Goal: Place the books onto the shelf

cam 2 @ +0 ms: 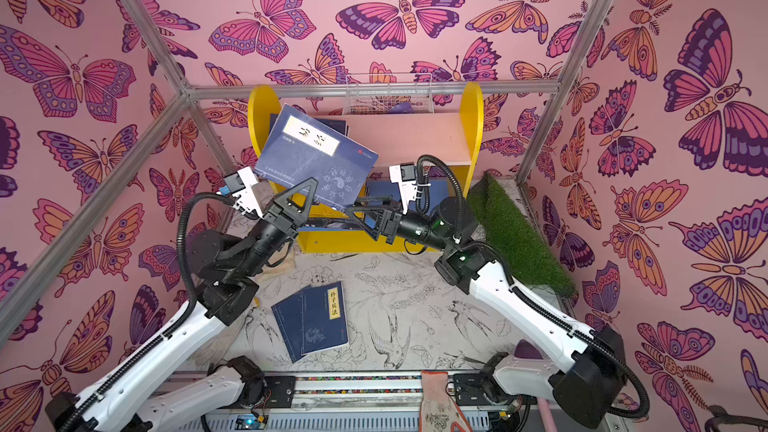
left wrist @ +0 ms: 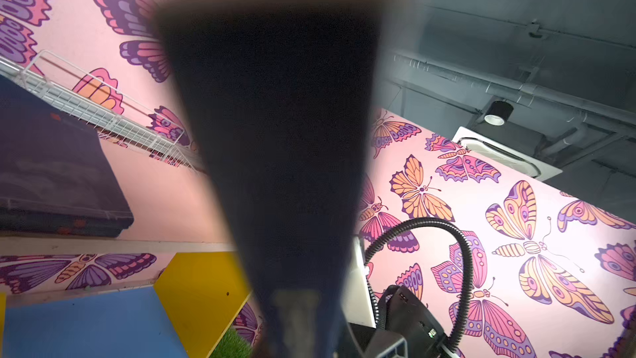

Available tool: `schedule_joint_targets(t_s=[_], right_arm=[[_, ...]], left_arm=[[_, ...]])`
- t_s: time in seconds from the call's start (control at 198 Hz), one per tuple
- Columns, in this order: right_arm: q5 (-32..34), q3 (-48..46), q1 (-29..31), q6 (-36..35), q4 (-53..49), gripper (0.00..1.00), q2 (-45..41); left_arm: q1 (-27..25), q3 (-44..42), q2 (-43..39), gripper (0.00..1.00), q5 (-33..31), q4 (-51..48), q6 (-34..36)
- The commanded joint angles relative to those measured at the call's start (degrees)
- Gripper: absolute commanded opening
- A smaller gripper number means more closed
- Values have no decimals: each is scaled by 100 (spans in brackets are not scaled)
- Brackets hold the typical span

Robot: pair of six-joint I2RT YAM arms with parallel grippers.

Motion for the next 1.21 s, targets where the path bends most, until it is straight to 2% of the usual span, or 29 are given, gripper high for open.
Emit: schedule_joint_targets(t_s=[0.0,0.096,0.197,0.312,0.459,0.504,0.519,0.569,0.635,0.675,0.721,0.781,0.842,0.922,1.028,1.204], right_arm=[[-107,284,19,453,747,64,93],[-169,429,29,734,1109,57,306],[-392,548,20,1225,1720,40,574],[-432,660,42,1703,2218,29,753],[-363,763,42,1738,2173,8,763],[-371,900,42,1542,1750,5,723],[-379,980,34,1453,1512,3,712],[-397,1376,33,860,380,0,681],[-280,1946,20,34,-1124,0,663],[-152,2597,-54,-555,-2354,0,769],[43,3354,-227,-916,-3511,0,971],[35,4184,-620,-945,-4456,0,1281],[-309,4875,-988,-776,-4969,0,1671],[-817,5558,-1289,-456,-5083,0,2228],[-1258,6605,-1335,-356,-5318,0,2935],[-1741,8470,-1360,-22,-5644,0,4158]], left_arm=[[-46,-13,-100,0,-60,585,-97],[-56,-74,-68,0,-89,587,-133],[-80,-130,-51,0,-135,586,-123],[-85,-192,-49,0,-192,780,-96],[-99,-288,-42,0,-263,731,-44],[-95,-299,-74,0,-262,663,65],[-105,-306,-89,5,-274,490,93],[-107,-370,-171,31,-393,253,145],[-110,-532,-371,61,-677,13,204],[-117,-621,-558,70,-960,-267,268],[-110,-682,-789,72,-1356,-762,359],[-127,-737,-1115,72,-1975,-1562,409],[-141,-764,-1383,72,-2748,-2524,240],[-144,-698,-1565,71,-3381,-3746,70],[-143,-603,-1515,69,-3578,-4815,-120],[-136,-807,-1502,68,-3442,-5054,-291]])
